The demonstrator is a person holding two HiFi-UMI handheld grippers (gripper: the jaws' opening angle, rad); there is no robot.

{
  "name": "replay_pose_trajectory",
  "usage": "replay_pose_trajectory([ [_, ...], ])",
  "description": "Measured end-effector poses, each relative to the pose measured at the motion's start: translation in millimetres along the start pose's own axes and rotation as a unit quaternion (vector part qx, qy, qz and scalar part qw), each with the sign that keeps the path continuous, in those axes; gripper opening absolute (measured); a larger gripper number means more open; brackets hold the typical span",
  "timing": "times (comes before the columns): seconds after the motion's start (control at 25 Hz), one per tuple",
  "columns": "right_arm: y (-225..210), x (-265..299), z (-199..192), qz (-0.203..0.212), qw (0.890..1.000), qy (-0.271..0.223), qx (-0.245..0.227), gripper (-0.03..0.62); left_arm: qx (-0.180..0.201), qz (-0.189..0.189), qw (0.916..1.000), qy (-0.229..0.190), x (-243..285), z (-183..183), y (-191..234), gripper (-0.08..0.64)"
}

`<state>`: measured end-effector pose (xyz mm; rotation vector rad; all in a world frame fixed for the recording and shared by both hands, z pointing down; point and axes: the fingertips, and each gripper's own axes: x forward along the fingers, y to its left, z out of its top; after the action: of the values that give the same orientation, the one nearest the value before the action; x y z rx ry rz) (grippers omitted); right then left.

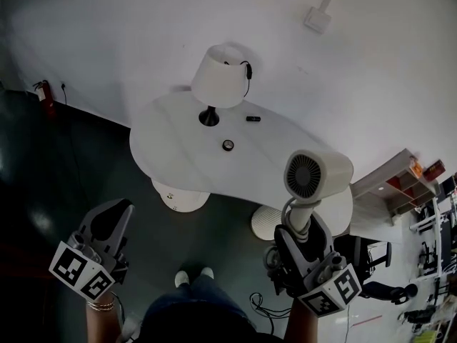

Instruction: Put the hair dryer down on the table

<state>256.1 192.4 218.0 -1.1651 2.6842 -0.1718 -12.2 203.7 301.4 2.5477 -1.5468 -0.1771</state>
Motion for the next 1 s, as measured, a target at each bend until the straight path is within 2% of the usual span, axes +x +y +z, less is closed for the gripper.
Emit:
replay_pose_trajectory([
  [0.4, -6.3, 37.5, -15.3, 0.030, 0.999, 0.018, 0.004, 0.285, -0.009, 0.030, 0.9995, 0.001, 5.5, -8.5, 25.0, 0.039],
  [0.48, -12.5, 42.5, -19.8, 0.041, 0.999, 0.022, -0.008, 0.285, -0.009, 0.036, 0.9993, 0.000, 8.8, -8.3, 27.8, 0.038],
  [0.6, -25.3, 53.6, -22.7, 0.057, 0.998, 0.024, -0.030, 0.285, -0.006, 0.045, 0.9990, -0.002, 16.9, -1.4, 34.6, 0.038],
  [0.88, -47.7, 86.3, -21.6, 0.070, 0.997, 0.039, -0.020, 0.285, 0.004, 0.071, 0.9972, -0.024, 44.4, 21.3, 55.3, 0.039],
  [1.0, -57.4, 99.5, -15.6, 0.087, 0.995, 0.030, -0.034, 0.285, 0.008, 0.074, 0.9969, -0.026, 60.0, 26.8, 59.5, 0.038],
])
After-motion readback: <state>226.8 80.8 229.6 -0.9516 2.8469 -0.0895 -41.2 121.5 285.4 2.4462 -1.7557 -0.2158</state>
